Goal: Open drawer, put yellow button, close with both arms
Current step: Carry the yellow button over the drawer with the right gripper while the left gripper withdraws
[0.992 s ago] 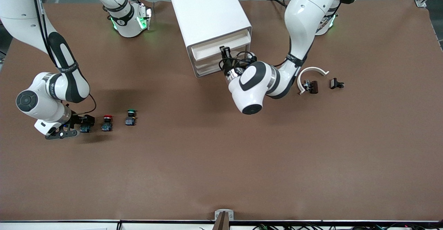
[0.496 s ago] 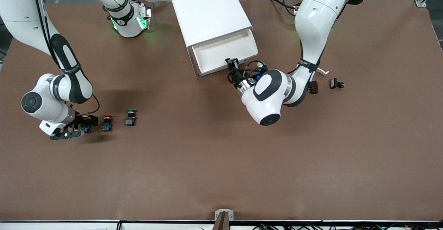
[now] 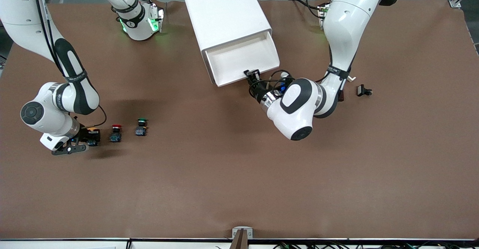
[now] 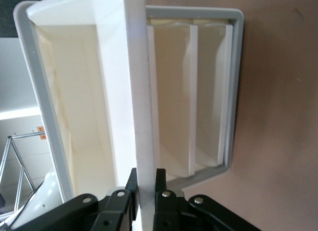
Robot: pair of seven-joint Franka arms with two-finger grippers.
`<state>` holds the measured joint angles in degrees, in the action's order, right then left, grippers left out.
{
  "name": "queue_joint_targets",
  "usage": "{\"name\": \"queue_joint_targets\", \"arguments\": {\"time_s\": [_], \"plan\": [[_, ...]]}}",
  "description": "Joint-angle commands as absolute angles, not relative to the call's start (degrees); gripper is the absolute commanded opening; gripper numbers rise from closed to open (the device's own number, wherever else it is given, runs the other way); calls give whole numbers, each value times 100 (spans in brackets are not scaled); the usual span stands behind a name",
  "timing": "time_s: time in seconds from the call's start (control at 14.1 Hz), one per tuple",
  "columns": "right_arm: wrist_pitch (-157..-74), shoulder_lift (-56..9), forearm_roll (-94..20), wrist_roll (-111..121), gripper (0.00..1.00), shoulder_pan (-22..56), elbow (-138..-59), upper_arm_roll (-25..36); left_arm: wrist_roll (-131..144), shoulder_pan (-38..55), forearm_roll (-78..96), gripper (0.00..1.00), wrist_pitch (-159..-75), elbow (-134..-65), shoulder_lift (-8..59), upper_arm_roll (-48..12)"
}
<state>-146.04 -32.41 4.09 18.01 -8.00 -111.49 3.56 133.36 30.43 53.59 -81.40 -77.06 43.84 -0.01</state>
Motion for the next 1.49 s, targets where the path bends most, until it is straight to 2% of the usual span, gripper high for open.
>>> {"name": "queue_joint_targets", "arguments": {"time_s": [0.0,0.14,0.35,0.57,0.92,1.2,1.42], "plan": [[-14415,-3112,308,1828,4,-695,-10916,325,13210,3032,5449,100,-8314,-7559,4465,70],[-13916,-2779,308,1828,4,-651,-10776,325,13210,2893,5449,100,-8288,-7550,4421,62],[-12696,-2269,308,1793,4,-493,-10390,325,13158,2559,5344,100,-8174,-7156,4386,96],[-11631,-1725,299,1330,4,-151,-10117,325,12108,2190,4888,100,-8191,-7067,4325,175],[-9803,-792,299,-803,5,876,-10116,316,10470,1645,4702,100,-8209,-6961,4166,940],[-9072,-300,229,-3149,5,2132,-10125,316,9232,1195,4510,100,-8244,-6952,3833,1405],[-9035,-185,-377,-4811,5,2959,-10108,316,8502,1301,3598,100,-8262,-6952,3613,1547]]}}
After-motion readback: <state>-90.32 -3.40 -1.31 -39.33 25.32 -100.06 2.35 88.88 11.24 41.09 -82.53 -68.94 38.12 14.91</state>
